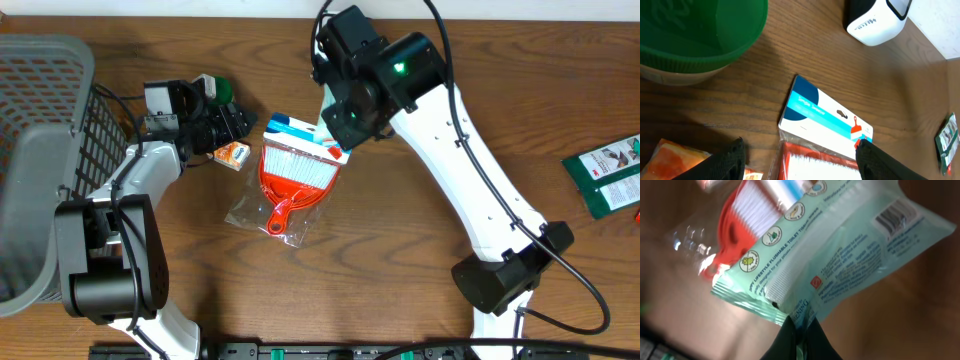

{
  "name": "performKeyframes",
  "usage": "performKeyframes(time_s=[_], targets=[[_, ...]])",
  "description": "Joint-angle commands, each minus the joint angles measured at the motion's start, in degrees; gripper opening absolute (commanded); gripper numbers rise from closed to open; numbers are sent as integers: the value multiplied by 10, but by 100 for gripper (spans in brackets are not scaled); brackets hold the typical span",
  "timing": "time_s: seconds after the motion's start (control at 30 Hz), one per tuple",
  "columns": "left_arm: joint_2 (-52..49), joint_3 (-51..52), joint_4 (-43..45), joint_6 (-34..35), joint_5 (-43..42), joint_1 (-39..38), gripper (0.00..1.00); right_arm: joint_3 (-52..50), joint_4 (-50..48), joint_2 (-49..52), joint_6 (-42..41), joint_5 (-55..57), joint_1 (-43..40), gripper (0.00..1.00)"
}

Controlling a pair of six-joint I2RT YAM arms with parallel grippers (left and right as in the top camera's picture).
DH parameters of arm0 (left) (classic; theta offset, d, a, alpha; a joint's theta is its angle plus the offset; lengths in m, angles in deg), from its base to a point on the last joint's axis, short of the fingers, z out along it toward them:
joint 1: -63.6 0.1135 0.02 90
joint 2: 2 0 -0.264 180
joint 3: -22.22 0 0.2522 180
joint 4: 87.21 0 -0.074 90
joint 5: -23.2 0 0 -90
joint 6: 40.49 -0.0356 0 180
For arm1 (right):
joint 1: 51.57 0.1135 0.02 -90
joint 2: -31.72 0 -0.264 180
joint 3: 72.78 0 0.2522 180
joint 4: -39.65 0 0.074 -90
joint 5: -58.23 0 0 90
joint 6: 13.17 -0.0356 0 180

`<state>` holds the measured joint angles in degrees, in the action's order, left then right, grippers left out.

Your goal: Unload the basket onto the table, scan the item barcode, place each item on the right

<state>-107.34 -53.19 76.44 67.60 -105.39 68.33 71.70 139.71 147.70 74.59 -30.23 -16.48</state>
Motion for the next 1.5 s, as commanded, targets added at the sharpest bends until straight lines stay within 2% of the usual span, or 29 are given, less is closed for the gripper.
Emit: performKeyframes(time_s=[0.0,0.27,0.53,0.63,0.83,0.9,1.17,1.23,1.33,1.43,1.47], targets=[[2,-10,-5,-9,3,3,71,-49,-45,-13,15,40,-13,1],[2,-10,-15,-31,7,3,71,-258,-184,-13,29,0,-25,1],[2,-10,-22,-35,25,3,71,-331,-228,-13,45,-106,-23,1],[2,-10,-30,-35,25,3,71,-327,-191,-14,42,-78,-23,1],[2,-10,-31,-35,25,3,71,-325,-47,-14,-5,183,-23,1],[2,-10,-31,-35,25,3,71,-325,-24,-14,-27,205,-21,1],[2,-10,-33,-35,25,3,71,-324,23,-13,-19,282,-1,1],[2,-10,-34,-35,25,3,71,-324,32,-12,1,283,6,5],[2,-10,-34,-35,25,3,71,-324,44,-12,6,282,13,15],[2,-10,-34,-35,25,3,71,-324,51,-12,6,282,19,20],[2,-10,-34,-35,25,3,71,-324,55,-12,6,282,21,25]])
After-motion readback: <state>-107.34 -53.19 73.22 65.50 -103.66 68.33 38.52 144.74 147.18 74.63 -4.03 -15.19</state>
